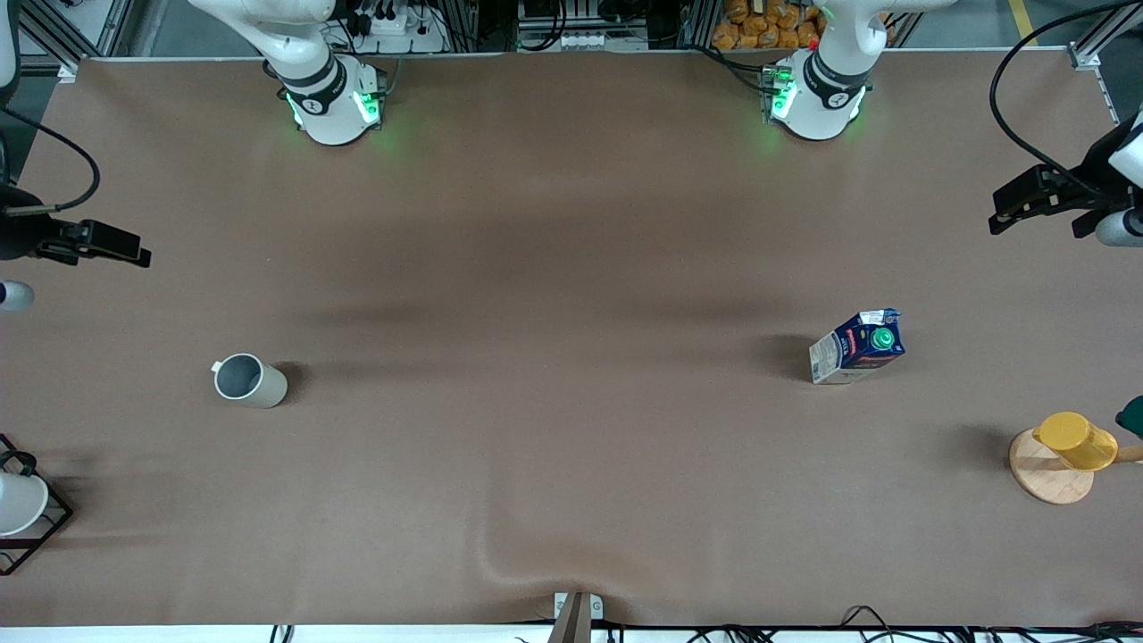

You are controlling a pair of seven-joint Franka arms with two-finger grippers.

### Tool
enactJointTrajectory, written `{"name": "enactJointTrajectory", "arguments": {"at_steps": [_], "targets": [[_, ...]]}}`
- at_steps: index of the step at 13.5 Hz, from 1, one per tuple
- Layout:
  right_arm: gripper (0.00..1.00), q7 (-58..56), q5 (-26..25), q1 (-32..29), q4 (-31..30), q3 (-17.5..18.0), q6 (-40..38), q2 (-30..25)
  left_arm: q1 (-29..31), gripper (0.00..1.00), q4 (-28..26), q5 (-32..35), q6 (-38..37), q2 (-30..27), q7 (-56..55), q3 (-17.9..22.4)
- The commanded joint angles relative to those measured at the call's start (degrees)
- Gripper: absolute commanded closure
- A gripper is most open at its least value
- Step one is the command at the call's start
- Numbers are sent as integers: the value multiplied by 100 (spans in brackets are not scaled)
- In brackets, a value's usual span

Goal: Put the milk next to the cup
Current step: 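Reach the right gripper to the mug while the left gripper approaches the milk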

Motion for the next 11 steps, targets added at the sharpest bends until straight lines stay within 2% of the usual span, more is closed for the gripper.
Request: {"name": "enactJointTrajectory", "arguments": {"at_steps": [1, 4, 7, 11], "targets": [[0, -34, 29, -68, 117, 52, -51, 44, 3, 0, 89, 101, -14, 39, 106, 12], [0, -95, 38, -59, 108, 52, -34, 70, -14, 0, 89, 83, -14, 39, 106, 3], [0, -122, 38, -59, 73, 52, 220, 333, -6, 0, 89, 66, -5, 39, 89, 3], [0, -841, -50, -252, 91, 26, 492, 1080, -58, 0, 89, 66, 12, 74, 10, -6]]}}
